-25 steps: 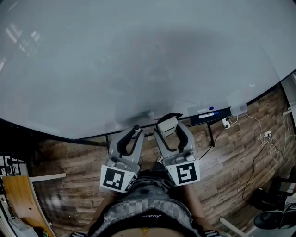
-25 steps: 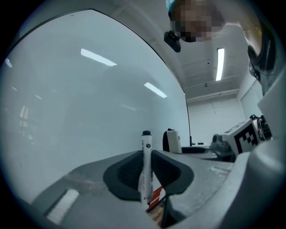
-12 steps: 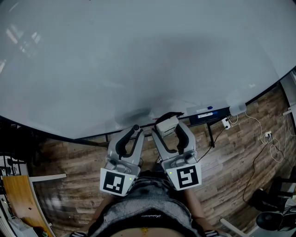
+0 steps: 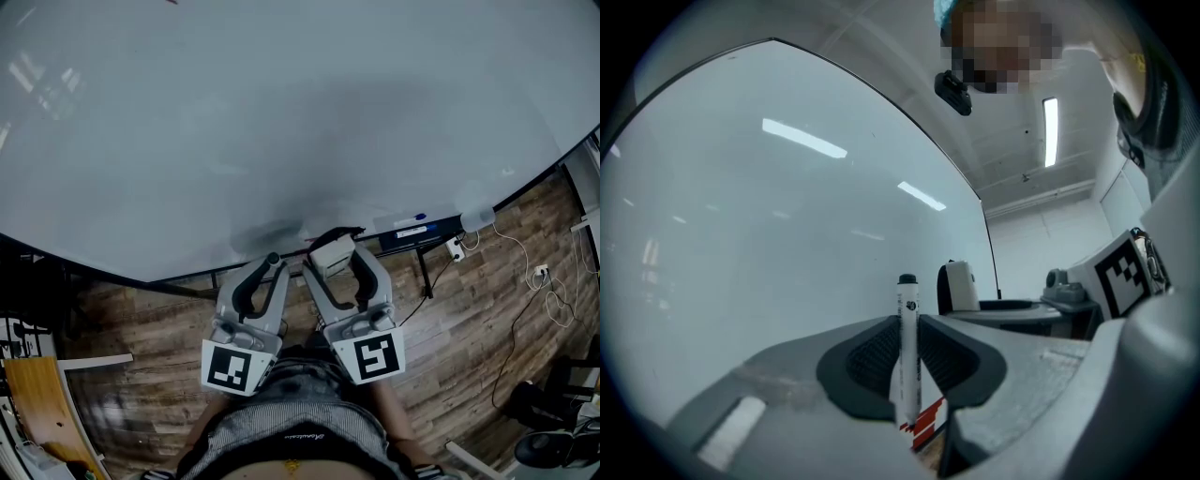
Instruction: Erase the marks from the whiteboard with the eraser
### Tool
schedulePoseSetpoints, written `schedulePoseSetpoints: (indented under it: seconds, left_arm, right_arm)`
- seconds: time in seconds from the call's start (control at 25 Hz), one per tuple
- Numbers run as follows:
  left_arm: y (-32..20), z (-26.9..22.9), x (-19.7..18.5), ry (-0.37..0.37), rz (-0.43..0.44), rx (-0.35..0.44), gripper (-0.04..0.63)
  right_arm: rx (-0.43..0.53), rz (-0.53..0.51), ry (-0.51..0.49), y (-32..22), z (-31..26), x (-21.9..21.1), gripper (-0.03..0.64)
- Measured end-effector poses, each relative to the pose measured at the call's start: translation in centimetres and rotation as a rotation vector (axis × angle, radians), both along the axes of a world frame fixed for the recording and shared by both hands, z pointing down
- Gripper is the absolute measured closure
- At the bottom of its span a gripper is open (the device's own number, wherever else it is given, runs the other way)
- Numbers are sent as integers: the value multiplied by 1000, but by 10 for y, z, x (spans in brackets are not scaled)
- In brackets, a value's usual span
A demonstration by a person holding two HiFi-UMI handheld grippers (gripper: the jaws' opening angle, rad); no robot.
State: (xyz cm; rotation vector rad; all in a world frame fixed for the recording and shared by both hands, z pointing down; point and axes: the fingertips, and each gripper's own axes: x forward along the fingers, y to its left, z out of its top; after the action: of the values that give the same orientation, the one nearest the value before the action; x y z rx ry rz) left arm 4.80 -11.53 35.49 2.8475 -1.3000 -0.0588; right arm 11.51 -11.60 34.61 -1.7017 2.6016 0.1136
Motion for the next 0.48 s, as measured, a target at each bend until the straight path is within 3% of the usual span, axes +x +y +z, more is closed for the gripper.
schedulePoseSetpoints:
  seconds: [0.48]
  left_arm:
    - [3, 3, 4, 9, 5, -19, 520]
  right_arm:
    - [1, 0, 2, 6, 0, 3, 353]
